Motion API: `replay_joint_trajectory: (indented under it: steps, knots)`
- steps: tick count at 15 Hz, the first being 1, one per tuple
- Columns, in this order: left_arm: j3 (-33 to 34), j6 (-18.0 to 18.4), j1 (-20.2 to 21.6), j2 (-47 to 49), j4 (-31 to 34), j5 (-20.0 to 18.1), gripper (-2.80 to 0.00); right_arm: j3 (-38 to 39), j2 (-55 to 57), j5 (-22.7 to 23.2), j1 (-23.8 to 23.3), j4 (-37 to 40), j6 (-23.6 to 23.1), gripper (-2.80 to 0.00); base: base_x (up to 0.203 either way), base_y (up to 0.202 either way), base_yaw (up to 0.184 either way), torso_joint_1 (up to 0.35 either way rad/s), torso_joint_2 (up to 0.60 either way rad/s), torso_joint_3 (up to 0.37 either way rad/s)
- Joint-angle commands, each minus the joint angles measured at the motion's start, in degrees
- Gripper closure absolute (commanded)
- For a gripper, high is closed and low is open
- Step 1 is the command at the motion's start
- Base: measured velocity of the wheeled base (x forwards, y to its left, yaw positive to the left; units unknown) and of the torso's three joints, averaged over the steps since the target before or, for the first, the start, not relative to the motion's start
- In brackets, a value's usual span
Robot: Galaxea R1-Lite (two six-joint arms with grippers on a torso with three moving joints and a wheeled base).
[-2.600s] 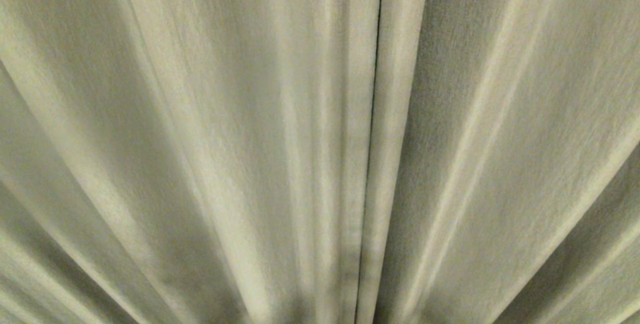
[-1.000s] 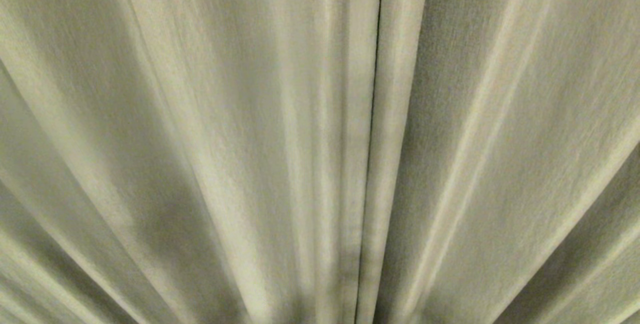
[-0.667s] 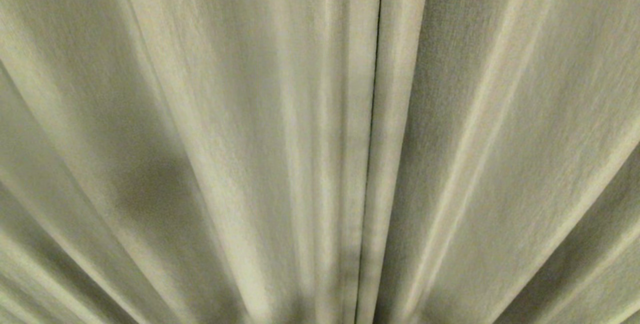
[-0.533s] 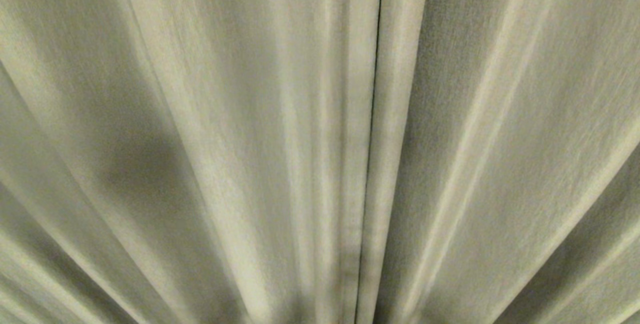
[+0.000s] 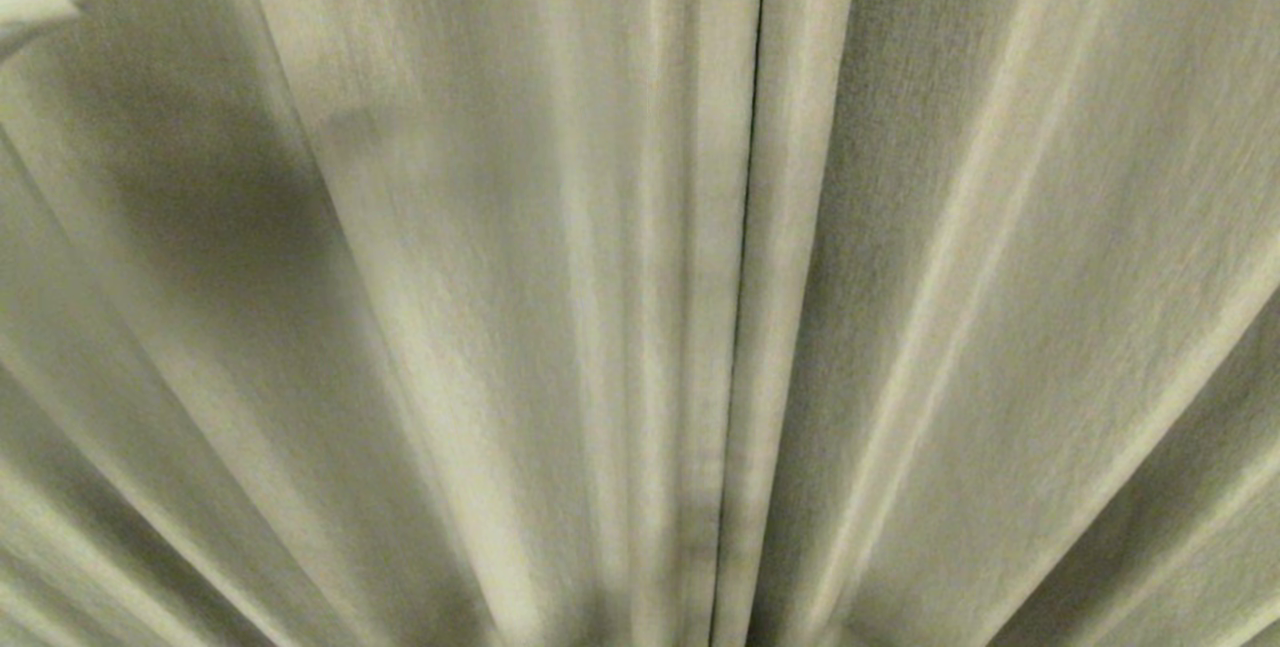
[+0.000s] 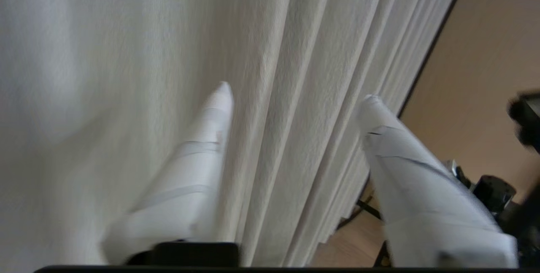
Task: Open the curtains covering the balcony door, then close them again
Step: Pull the outer curtains open on both sides
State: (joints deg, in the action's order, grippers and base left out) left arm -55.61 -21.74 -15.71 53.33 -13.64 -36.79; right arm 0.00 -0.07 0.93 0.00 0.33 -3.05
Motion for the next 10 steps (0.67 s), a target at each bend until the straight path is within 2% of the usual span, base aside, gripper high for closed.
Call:
replay_joint_trajectory:
  steps: [1,4,8,10]
  knots:
    - [-4.2,0.1,-2.0,7.9,-0.3,-0.1,-2.8,0.0,0.1,0.0,0.0,-0.1,0.0,0.0,0.0,0.0,0.0,0.0,0.0,0.0]
    - [-8.7,0.2,-6.9,12.4,-0.5,0.4,-2.8,0.0,0.1,0.0,0.0,0.0,0.0,0.0,0.0,0.0,0.0,0.0,0.0,0.0]
    - [-10.5,3.5,-13.9,15.7,-0.5,6.9,-2.8,0.0,0.1,0.0,0.0,0.0,0.0,0.0,0.0,0.0,0.0,0.0,0.0,0.0]
    - [-11.3,3.9,-17.5,17.1,-0.6,10.4,-2.8,0.0,0.1,0.0,0.0,-0.1,0.0,0.0,0.0,0.0,0.0,0.0,0.0,0.0]
